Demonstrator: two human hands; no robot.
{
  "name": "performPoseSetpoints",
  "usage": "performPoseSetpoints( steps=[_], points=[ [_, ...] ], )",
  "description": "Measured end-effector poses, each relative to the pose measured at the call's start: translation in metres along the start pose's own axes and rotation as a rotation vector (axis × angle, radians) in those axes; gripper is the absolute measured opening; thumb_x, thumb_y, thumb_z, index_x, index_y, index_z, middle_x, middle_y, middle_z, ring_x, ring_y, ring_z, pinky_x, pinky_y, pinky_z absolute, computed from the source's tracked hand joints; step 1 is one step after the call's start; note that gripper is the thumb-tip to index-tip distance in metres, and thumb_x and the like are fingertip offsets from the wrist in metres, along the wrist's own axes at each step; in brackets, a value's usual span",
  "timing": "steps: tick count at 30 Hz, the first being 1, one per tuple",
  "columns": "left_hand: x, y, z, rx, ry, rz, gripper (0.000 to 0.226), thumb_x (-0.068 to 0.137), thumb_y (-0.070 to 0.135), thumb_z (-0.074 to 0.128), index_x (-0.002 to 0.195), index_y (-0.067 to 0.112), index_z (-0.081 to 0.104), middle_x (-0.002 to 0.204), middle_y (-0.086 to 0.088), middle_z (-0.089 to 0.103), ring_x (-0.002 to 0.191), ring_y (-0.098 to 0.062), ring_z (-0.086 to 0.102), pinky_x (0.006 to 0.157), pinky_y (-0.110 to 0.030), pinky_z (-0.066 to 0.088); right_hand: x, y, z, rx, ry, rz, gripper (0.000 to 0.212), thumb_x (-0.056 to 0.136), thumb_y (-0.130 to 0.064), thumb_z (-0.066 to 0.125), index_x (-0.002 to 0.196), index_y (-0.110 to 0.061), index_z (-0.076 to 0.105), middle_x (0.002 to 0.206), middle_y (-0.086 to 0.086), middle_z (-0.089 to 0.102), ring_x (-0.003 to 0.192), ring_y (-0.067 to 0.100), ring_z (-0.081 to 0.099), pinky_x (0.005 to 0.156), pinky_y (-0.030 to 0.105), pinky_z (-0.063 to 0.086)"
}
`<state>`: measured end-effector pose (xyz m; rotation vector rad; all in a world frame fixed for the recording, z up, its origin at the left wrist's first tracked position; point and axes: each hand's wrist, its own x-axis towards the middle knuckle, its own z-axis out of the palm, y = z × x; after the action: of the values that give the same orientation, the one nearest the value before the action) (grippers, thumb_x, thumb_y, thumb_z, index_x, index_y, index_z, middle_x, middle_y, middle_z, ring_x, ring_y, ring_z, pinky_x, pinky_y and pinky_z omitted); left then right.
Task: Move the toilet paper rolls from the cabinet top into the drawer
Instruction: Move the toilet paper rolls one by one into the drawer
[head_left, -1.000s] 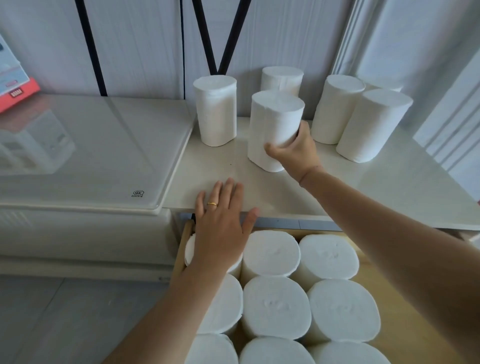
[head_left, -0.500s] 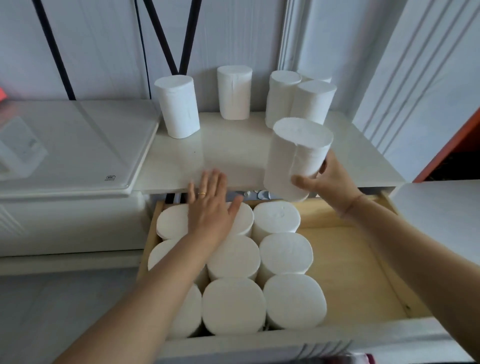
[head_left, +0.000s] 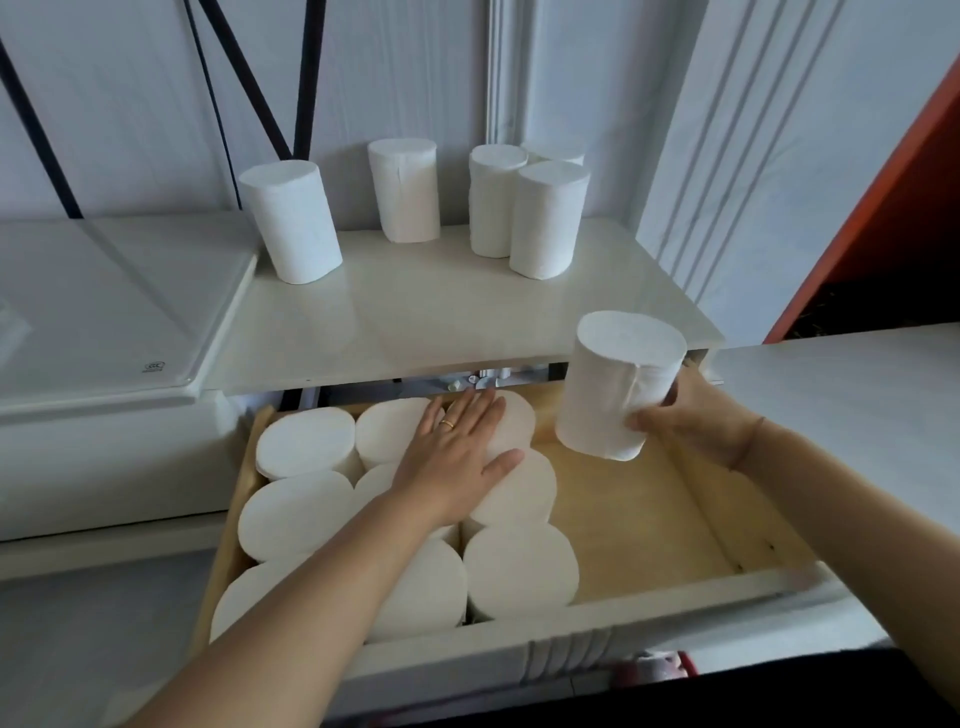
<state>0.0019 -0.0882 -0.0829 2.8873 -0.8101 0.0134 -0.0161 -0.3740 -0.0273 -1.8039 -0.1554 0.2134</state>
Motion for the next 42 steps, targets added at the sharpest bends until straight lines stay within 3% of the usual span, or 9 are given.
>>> performPoseSetpoints(
  steps=[4,14,18,21,23,27,32,38,42],
  points=[
    [0.000,0.000,0.000,-0.002,0.013,0.008,0.075,0.086,0.066,0.000,0.150,0.027,-0.004,0.157,0.010,-0.013,0.142,-0.006,-0.016,0.113,-0.033,-0.017,0.005,0.022,-0.001,-0.081,-0.077,0.107,0.081,0.054,-0.016,0.079,0.129,-0.021,0.050,0.118,0.003,0.066,0.113,0.020,0.062,0.092,0.036,0.055],
    [0.000,-0.001,0.001,0.004,0.012,0.004,0.070,0.090,0.063,0.007,0.149,0.027,-0.005,0.156,0.011,-0.014,0.142,-0.006,-0.016,0.115,-0.035,-0.014,0.011,0.059,0.007,-0.221,-0.165,0.269,0.085,0.063,0.015,0.075,0.131,-0.022,0.041,0.116,-0.012,0.057,0.107,0.005,0.054,0.076,0.010,0.050],
    [0.000,0.000,0.000,-0.001,0.005,0.006,0.069,0.091,0.062,0.008,0.149,0.027,-0.005,0.156,0.011,-0.015,0.142,-0.006,-0.016,0.115,-0.035,-0.014,0.010,0.063,0.008,-0.321,-0.142,0.315,0.076,0.073,0.013,0.072,0.131,-0.024,0.039,0.117,-0.008,0.054,0.104,0.006,0.053,0.079,0.012,0.051],
    [0.000,0.000,-0.001,-0.001,-0.006,0.008,0.069,0.092,0.062,0.010,0.149,0.027,-0.005,0.156,0.011,-0.016,0.142,-0.006,-0.017,0.114,-0.034,-0.015,0.006,0.054,0.001,-0.180,-0.185,0.488,0.088,0.071,-0.006,0.075,0.143,-0.028,0.030,0.127,0.000,0.050,0.119,0.022,0.049,0.098,0.042,0.048],
    [0.001,0.000,-0.002,0.002,-0.025,0.001,0.069,0.092,0.061,0.011,0.149,0.027,-0.006,0.156,0.010,-0.017,0.142,-0.007,-0.018,0.113,-0.035,-0.017,0.004,0.046,-0.006,-0.018,-0.214,0.583,0.087,0.073,-0.024,0.079,0.143,-0.035,0.028,0.136,0.001,0.045,0.127,0.028,0.043,0.102,0.052,0.043],
    [0.013,0.004,-0.007,0.012,-0.081,0.038,0.069,0.092,0.061,0.012,0.149,0.026,-0.006,0.157,0.009,-0.016,0.142,-0.009,-0.019,0.113,-0.036,-0.017,0.006,0.034,0.001,0.215,-0.074,0.753,0.083,0.074,-0.054,0.068,0.141,-0.019,0.036,0.138,0.011,0.042,0.118,0.031,0.051,0.096,0.045,0.050],
    [0.027,0.021,-0.007,-0.016,-0.101,0.114,0.069,0.093,0.062,0.011,0.149,0.027,-0.009,0.156,0.010,-0.018,0.140,-0.006,-0.023,0.111,-0.031,-0.019,0.018,0.028,0.023,0.391,0.026,0.776,0.080,0.077,-0.038,0.074,0.142,-0.010,0.037,0.140,0.018,0.043,0.125,0.040,0.049,0.097,0.046,0.051],
    [0.025,0.021,-0.002,-0.009,-0.034,0.116,0.069,0.094,0.060,0.013,0.150,0.024,-0.006,0.157,0.009,-0.014,0.142,-0.006,-0.018,0.114,-0.031,-0.015,0.029,0.029,0.036,0.388,0.046,0.731,0.069,0.084,-0.038,0.069,0.140,-0.009,0.041,0.139,0.015,0.049,0.121,0.037,0.055,0.101,0.045,0.048],
    [0.025,0.021,0.000,-0.008,-0.024,0.113,0.069,0.093,0.060,0.011,0.149,0.025,-0.007,0.157,0.009,-0.014,0.142,-0.006,-0.019,0.114,-0.032,-0.015,0.032,0.029,0.041,0.389,0.093,0.715,0.068,0.083,-0.038,0.071,0.137,-0.008,0.044,0.138,0.015,0.049,0.120,0.038,0.055,0.084,0.041,0.059]
  ],
)
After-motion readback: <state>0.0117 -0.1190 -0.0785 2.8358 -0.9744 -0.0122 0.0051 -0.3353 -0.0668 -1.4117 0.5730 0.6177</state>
